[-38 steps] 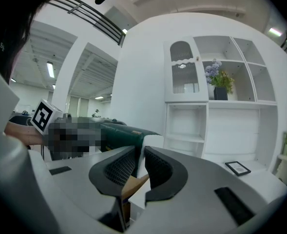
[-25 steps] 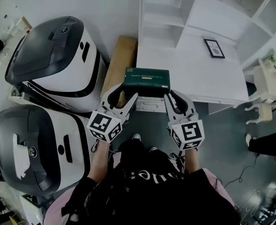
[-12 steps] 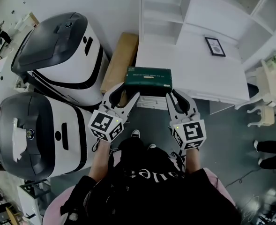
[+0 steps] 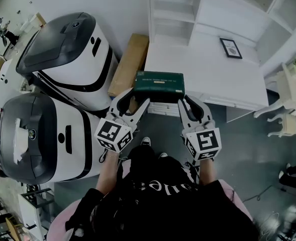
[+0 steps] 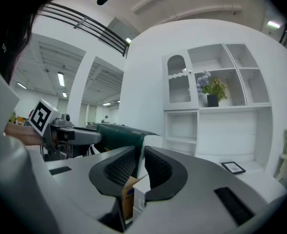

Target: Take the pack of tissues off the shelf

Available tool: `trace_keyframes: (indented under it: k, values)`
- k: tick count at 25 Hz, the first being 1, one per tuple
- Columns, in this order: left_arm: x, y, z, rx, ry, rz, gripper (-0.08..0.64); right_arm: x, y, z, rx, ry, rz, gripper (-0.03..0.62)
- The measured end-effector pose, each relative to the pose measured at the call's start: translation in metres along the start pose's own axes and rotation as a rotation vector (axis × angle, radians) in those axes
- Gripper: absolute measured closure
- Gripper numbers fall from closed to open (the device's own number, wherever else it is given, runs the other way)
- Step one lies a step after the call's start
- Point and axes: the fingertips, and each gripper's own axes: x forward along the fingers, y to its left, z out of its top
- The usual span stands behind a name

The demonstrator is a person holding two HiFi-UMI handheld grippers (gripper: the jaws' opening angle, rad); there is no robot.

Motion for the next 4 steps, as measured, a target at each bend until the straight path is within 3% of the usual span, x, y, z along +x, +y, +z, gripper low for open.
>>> trace_keyframes:
  k: [4]
  values:
    - [-0.0017, -0.0038, 0.0020, -0.001, -0.003, 0.012, 0.334, -0.0039, -0.0002, 0.0016, -0.006, 0.001, 0.011, 0.505]
